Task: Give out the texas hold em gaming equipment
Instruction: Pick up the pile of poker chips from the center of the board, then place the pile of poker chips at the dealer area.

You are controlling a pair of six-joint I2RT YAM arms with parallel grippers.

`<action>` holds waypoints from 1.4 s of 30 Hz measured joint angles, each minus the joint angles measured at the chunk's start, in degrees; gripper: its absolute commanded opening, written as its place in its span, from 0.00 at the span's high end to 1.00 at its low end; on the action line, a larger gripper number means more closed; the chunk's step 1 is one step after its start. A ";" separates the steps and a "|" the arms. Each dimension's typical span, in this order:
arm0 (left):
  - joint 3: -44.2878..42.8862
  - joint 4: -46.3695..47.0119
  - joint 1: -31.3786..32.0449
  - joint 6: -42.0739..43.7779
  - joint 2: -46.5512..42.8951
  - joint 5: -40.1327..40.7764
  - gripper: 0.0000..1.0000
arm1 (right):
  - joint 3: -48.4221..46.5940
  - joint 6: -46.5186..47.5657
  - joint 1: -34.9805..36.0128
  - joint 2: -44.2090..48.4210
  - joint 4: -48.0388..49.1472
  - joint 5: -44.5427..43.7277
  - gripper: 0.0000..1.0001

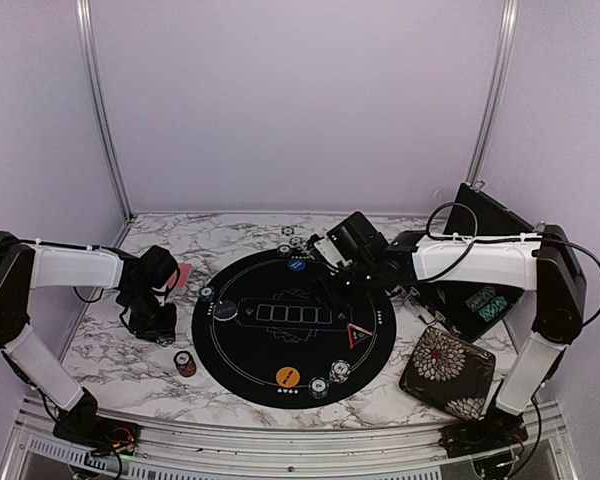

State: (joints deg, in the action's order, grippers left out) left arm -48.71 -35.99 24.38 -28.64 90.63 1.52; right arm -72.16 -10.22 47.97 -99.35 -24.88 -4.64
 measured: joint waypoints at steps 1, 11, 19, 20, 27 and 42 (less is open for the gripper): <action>-0.02 0.00 0.00 0.11 0.00 0.00 0.55 | 0.02 -0.04 0.00 0.00 0.00 -0.02 0.37; -1.49 -0.04 0.66 0.81 1.01 -0.59 0.55 | 0.22 -0.26 0.00 0.00 0.00 -0.61 0.37; -4.17 -0.15 0.85 1.11 2.36 -0.61 0.55 | 0.48 -0.46 0.00 0.17 0.00 -0.90 0.37; -4.59 -0.24 0.85 1.25 2.58 -0.61 0.55 | 0.50 -0.48 0.00 0.24 0.02 -0.92 0.37; -8.48 -0.46 0.92 2.21 5.01 -0.94 0.55 | 0.85 -0.68 -0.11 0.48 0.04 -1.05 0.37; -18.82 -1.90 1.90 4.61 12.87 -1.05 0.55 | 1.77 -0.90 -0.68 1.62 0.02 -1.55 0.37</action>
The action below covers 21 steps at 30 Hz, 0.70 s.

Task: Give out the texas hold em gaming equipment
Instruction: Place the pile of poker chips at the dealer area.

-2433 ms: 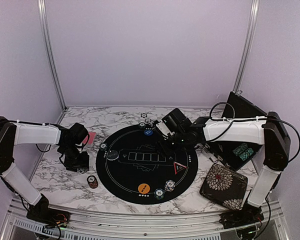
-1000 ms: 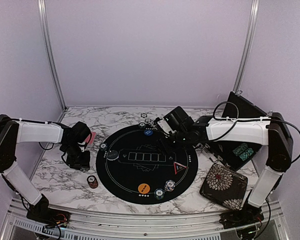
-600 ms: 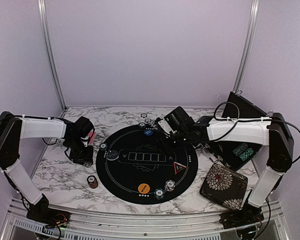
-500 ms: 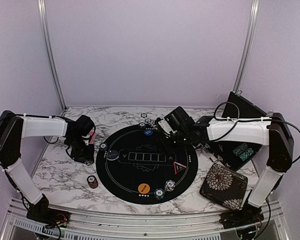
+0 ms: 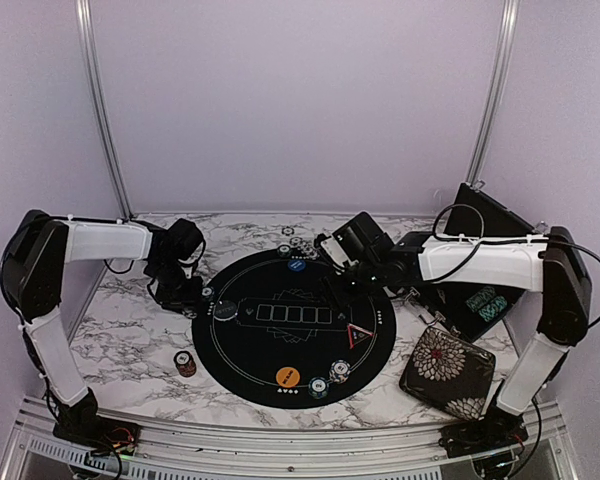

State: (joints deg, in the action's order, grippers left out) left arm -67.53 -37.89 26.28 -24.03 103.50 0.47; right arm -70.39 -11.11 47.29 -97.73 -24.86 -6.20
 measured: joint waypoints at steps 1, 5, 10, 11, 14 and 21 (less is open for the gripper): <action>-0.72 -0.07 0.13 0.13 0.74 0.00 0.55 | 0.17 -0.04 0.00 0.28 0.02 -0.09 0.37; -3.15 -0.74 0.70 0.74 3.06 0.00 0.55 | 0.61 -0.42 -0.02 0.98 0.07 -0.39 0.37; -5.18 -1.22 1.31 1.18 5.22 0.00 0.55 | 1.11 -0.76 -0.13 1.33 0.09 -0.44 0.37; -5.55 -1.38 1.46 1.20 5.51 0.00 0.55 | 1.22 -0.83 -0.17 1.33 0.11 -0.44 0.37; -6.21 -1.40 1.68 1.33 6.08 0.00 0.55 | 1.36 -0.85 -0.31 1.33 0.09 -0.48 0.37; -6.40 -1.40 1.97 1.38 7.23 0.00 0.50 | 1.36 -0.85 -0.33 1.33 0.13 -0.46 0.37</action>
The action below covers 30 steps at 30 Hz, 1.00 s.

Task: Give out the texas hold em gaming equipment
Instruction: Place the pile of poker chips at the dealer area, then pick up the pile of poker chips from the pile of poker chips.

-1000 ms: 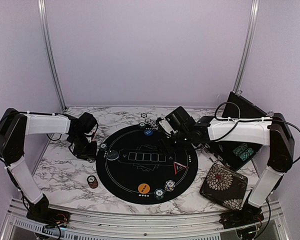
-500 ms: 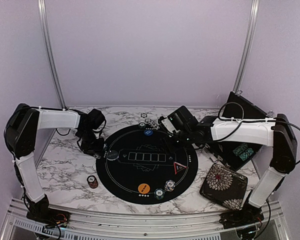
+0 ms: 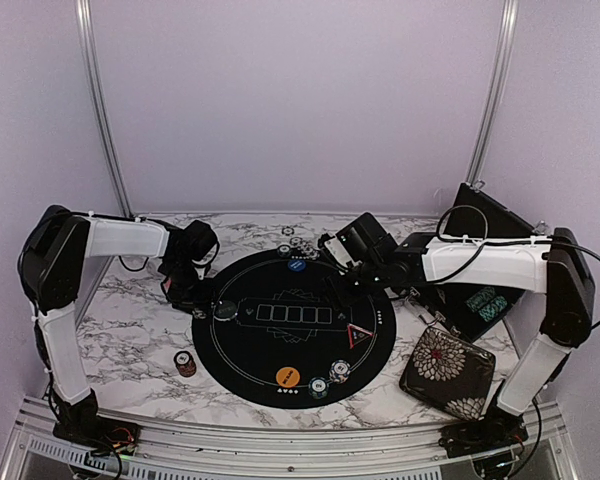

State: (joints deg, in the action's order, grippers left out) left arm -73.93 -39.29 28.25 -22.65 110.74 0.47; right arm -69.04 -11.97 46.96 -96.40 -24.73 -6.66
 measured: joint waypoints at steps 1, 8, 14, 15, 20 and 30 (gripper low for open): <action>0.00 -0.02 0.02 -0.02 0.11 0.00 0.49 | 0.00 0.00 0.00 0.00 0.02 0.00 0.37; -0.02 -0.02 0.22 -0.02 0.20 0.02 0.44 | 0.00 0.00 0.00 0.00 0.02 0.02 0.37; -0.04 -0.04 0.22 0.00 0.17 0.02 0.41 | 0.02 -0.02 0.00 0.00 0.02 0.02 0.37; -0.04 -0.04 0.22 0.00 0.17 -0.04 0.41 | 0.02 -0.02 0.00 0.00 0.02 0.02 0.37; 0.31 -0.07 0.33 -0.02 -0.52 -0.55 0.41 | 0.04 -0.09 0.00 0.02 0.02 0.07 0.37; 4.52 -0.48 1.09 -0.46 -5.90 -0.66 0.41 | 1.31 -0.66 0.00 1.49 0.07 0.13 0.37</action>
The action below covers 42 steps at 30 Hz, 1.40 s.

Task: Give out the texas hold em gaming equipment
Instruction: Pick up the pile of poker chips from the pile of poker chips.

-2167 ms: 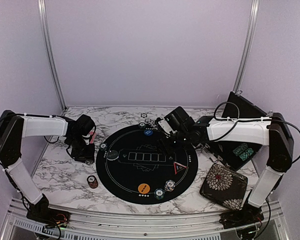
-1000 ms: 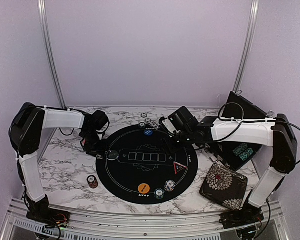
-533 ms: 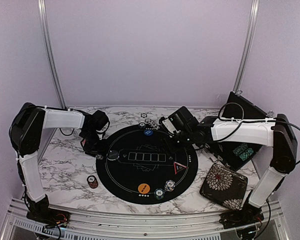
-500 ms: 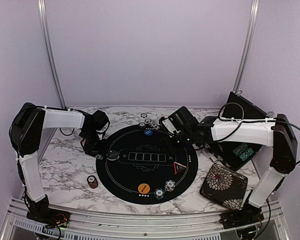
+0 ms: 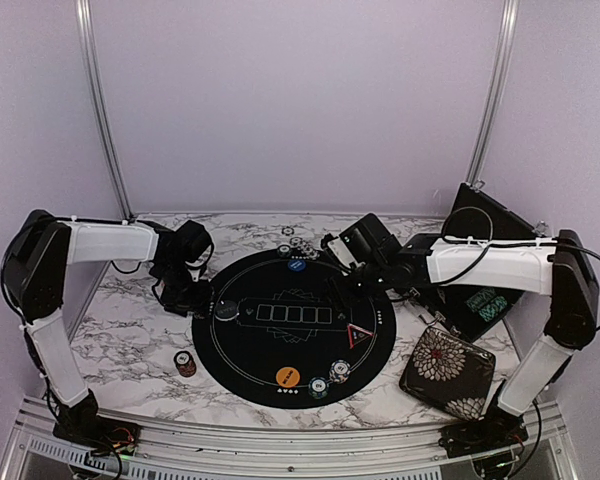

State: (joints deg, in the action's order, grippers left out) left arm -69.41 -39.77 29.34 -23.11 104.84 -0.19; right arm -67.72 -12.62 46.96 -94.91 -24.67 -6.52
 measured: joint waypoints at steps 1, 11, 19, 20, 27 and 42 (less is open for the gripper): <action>0.57 -0.04 0.09 -0.07 -0.83 0.00 0.41 | 0.17 -0.07 0.00 0.13 0.00 -0.02 0.37; 7.48 -3.23 3.43 -2.38 -12.44 -0.15 0.36 | 0.70 -0.61 0.00 0.26 0.02 0.20 0.37; 11.50 -8.31 8.44 -5.77 -21.18 -0.81 0.31 | 1.18 -0.61 0.00 0.31 0.04 0.24 0.37; 11.80 -8.63 8.98 -6.21 -21.66 -0.85 0.31 | 1.18 -0.61 0.00 0.31 0.02 0.24 0.37; 14.88 -10.60 12.59 -8.83 -23.37 -0.83 0.29 | 1.18 -0.61 0.00 0.33 0.02 0.24 0.37; 15.21 -11.15 14.88 -9.99 -21.88 -0.81 0.31 | 1.18 -0.63 0.00 0.33 0.00 0.22 0.37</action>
State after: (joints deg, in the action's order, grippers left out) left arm -54.19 -50.92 44.23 -33.10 82.96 -0.99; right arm -66.54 -13.26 46.96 -94.59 -24.67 -6.31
